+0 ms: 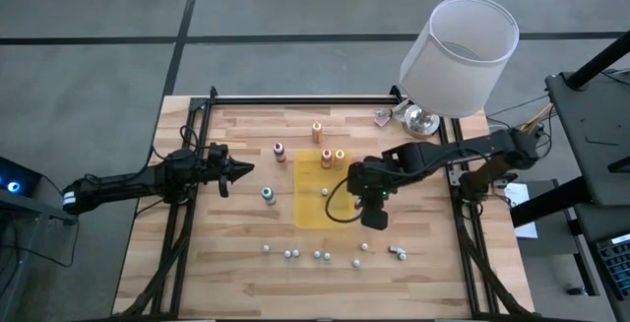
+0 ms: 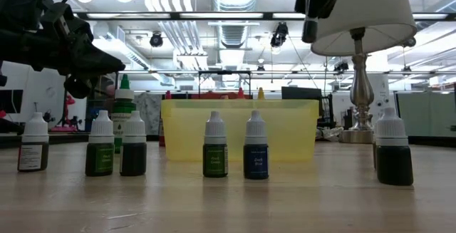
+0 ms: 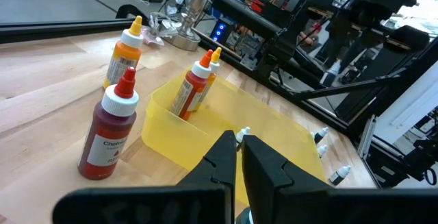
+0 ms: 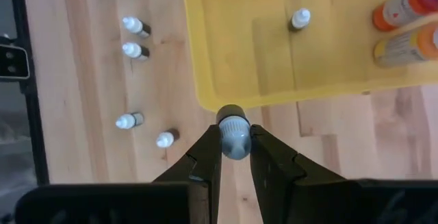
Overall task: Pick & Place food coloring
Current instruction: Put the small black food coloring bottle into the bin
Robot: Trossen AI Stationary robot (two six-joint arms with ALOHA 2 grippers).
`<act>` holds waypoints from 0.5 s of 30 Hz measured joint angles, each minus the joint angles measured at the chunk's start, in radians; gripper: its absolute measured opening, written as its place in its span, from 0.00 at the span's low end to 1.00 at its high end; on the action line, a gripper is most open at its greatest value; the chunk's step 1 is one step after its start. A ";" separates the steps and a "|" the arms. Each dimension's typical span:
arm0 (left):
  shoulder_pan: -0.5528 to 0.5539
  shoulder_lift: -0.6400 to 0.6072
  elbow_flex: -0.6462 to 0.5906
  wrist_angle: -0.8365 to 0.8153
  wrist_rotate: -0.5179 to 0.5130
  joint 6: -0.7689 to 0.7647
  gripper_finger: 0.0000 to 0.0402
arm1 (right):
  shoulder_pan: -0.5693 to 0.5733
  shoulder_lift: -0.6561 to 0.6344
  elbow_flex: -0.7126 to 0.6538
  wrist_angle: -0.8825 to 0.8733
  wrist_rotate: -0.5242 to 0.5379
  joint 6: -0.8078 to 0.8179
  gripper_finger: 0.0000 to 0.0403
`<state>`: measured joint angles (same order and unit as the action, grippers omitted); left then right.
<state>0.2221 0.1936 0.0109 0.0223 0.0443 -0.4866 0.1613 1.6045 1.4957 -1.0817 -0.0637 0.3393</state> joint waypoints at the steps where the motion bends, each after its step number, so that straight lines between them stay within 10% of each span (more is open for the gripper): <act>1: 0.000 0.000 0.000 0.000 0.000 0.000 0.00 | -0.004 0.007 0.009 0.001 0.000 -0.007 0.13; 15: 0.000 0.000 0.000 0.000 0.000 0.000 0.00 | -0.050 0.130 0.043 -0.003 0.008 -0.176 0.13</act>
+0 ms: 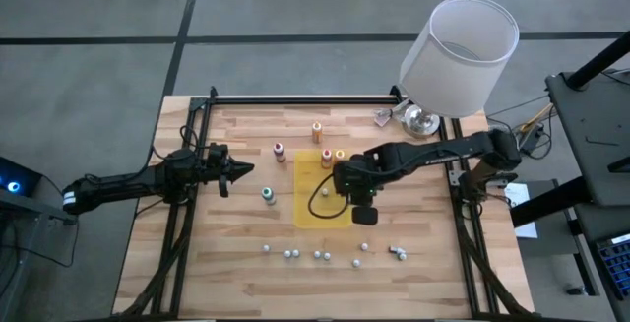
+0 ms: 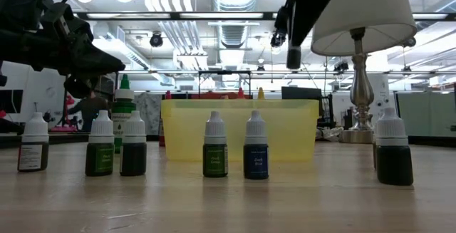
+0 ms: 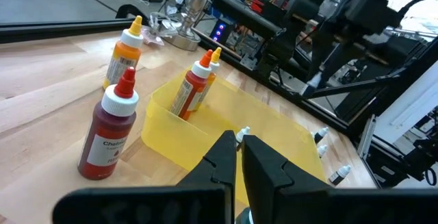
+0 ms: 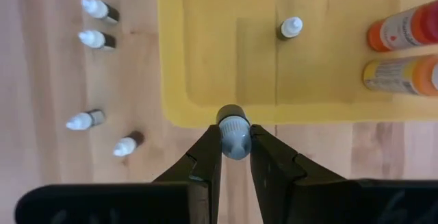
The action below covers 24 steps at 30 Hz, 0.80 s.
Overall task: Pick & Place food coloring
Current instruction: Put the small black food coloring bottle into the bin
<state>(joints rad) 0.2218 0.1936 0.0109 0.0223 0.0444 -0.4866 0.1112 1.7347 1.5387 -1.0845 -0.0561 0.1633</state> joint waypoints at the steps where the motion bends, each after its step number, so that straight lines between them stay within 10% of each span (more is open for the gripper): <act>1: 0.000 0.000 0.000 0.000 0.000 0.000 0.00 | -0.002 0.010 0.000 0.004 0.000 -0.016 0.13; 24: 0.000 0.000 0.000 0.000 0.000 0.000 0.00 | -0.097 0.170 -0.001 0.106 0.027 -0.233 0.13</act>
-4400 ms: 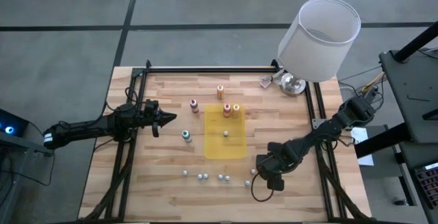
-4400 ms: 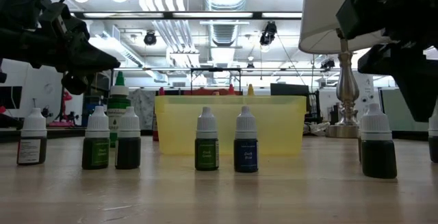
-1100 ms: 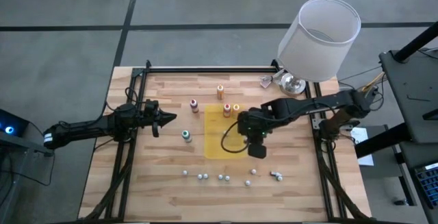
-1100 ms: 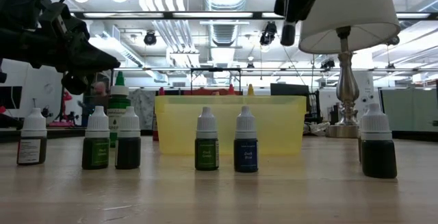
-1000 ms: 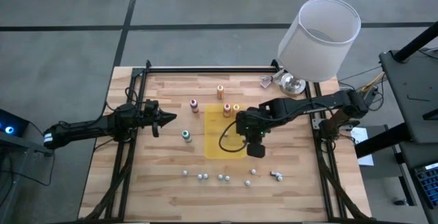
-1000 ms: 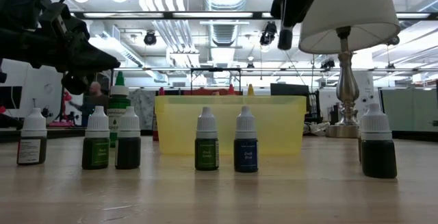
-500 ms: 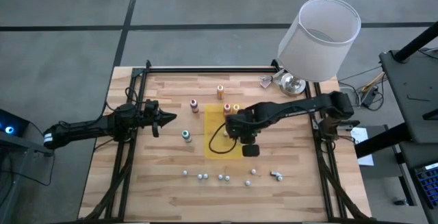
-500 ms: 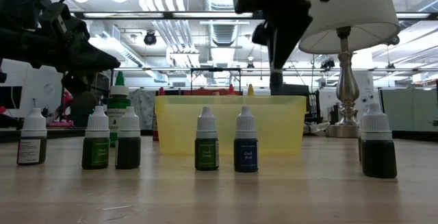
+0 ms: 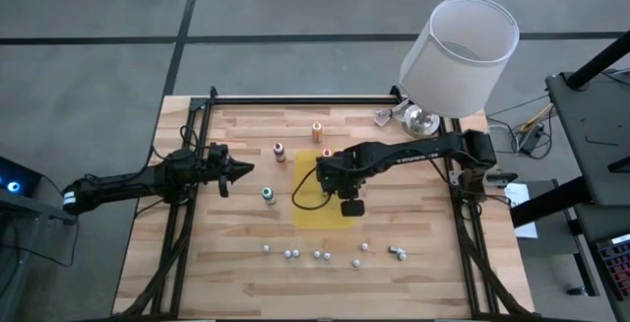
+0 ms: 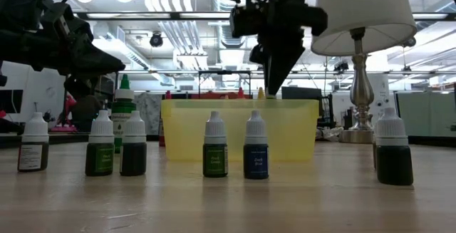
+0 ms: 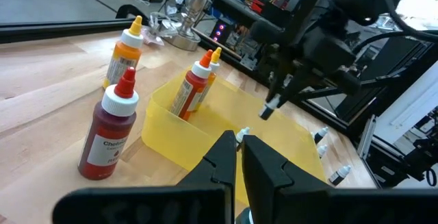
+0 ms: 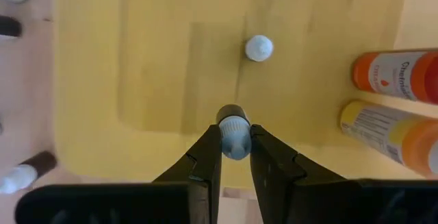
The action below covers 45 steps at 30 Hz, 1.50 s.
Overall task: Pick & Place food coloring
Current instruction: Put the small black food coloring bottle into the bin
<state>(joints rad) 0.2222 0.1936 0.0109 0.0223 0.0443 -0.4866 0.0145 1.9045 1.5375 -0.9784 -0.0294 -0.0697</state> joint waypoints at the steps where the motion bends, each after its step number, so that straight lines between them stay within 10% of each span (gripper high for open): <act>1: 0.000 0.000 0.000 0.000 0.000 0.000 0.00 | -0.006 0.006 0.000 0.007 0.000 -0.006 0.13; 45: 0.000 0.000 0.000 0.000 0.000 0.000 0.00 | -0.041 0.109 -0.018 0.123 -0.004 -0.035 0.13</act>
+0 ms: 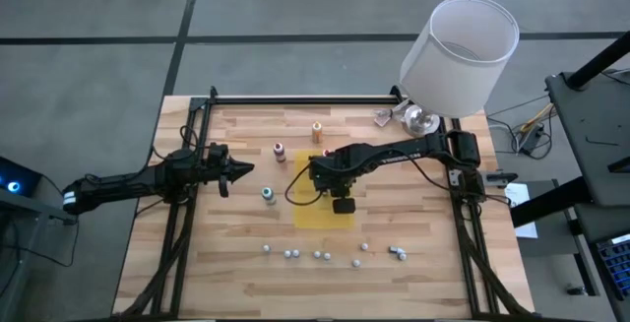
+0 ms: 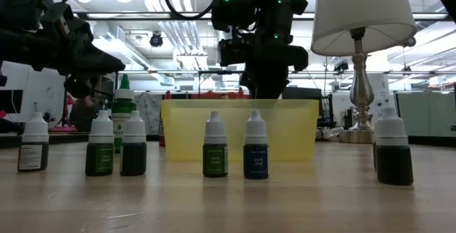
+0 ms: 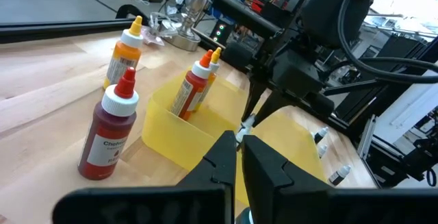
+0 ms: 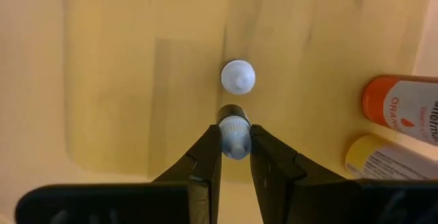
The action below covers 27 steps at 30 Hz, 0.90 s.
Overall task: Pick & Place food coloring
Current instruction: Put the small black food coloring bottle into the bin
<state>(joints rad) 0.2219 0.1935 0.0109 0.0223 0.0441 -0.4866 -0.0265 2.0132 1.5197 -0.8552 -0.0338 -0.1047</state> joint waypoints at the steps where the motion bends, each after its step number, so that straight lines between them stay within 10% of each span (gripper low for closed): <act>1: 0.000 0.000 0.000 0.000 0.000 0.000 0.00 | 0.000 0.000 -0.002 0.002 0.000 0.000 0.13; 27: 0.000 0.000 0.000 0.000 0.000 0.000 0.00 | 0.000 0.000 -0.055 0.063 0.000 0.000 0.18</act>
<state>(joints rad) 0.2221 0.1935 0.0109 0.0223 0.0442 -0.4866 -0.0265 2.0132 1.4651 -0.7925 -0.0342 -0.1048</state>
